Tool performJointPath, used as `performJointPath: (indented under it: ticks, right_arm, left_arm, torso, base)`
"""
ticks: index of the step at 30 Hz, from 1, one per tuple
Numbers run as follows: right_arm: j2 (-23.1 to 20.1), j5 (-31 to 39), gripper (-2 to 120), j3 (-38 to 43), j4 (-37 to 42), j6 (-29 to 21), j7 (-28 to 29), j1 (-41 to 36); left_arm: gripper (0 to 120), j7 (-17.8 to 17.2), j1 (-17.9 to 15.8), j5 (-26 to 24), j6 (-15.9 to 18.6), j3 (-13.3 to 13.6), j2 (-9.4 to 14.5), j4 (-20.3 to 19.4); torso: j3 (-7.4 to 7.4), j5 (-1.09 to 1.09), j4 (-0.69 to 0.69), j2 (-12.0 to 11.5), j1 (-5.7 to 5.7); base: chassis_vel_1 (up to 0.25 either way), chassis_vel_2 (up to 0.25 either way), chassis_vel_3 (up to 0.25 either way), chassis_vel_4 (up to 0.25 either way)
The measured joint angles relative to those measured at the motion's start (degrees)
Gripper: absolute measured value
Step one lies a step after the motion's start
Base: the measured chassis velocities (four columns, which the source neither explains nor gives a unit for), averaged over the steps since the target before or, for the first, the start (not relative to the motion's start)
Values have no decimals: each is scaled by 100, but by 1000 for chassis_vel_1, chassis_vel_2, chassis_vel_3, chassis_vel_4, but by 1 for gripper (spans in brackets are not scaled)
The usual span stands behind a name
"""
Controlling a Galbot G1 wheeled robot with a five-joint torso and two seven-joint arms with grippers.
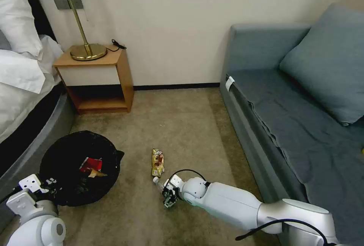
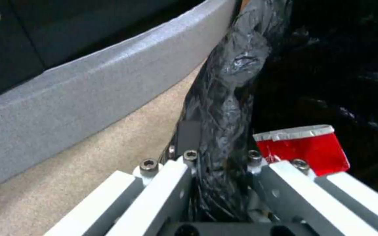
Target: Pick up the trash bin, then pick up the garbage on the floor and place it into the trash bin.
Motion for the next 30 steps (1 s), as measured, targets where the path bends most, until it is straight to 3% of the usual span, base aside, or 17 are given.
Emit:
performJointPath:
  ticks: [9,11,13,17,24,26,28,30]
  right_arm:
    - [-16,-75,54,26,-51,208,-59,-40]
    - [-20,-79,53,30,-51,228,-60,-42]
    - [-37,-86,39,39,-40,267,-60,-47]
    - [-58,-97,28,40,-22,309,-75,-58]
    - [-244,21,19,144,338,368,-21,-59]
    - [-548,234,19,417,934,360,95,-28]
    - [-607,276,19,474,1047,359,122,-23]
    - [-1098,522,19,921,1809,369,266,41]
  left_arm:
    - [3,5,2,26,-20,11,-1,15]
    - [3,7,3,32,-24,12,-1,18]
    - [3,10,3,42,-28,13,-1,26]
    - [3,14,-6,43,-29,15,-1,28]
    - [3,16,-3,44,-29,19,0,31]
    - [3,17,-1,44,-27,38,0,32]
    - [3,17,-1,44,-26,41,1,35]
    - [3,18,-6,63,-23,73,4,78]
  torso:
    - [0,0,0,0,0]
    - [0,0,0,0,0]
    - [0,0,0,0,0]
    - [0,0,0,0,0]
    - [0,0,0,0,0]
    - [0,1,1,0,0]
    - [0,1,1,0,0]
    - [0,2,1,0,0]
  base:
    - [0,0,0,0]
    - [0,0,0,0]
    - [0,0,0,0]
    - [0,0,0,0]
    - [0,0,0,0]
    - [0,0,0,0]
    - [0,0,0,0]
    - [0,0,0,0]
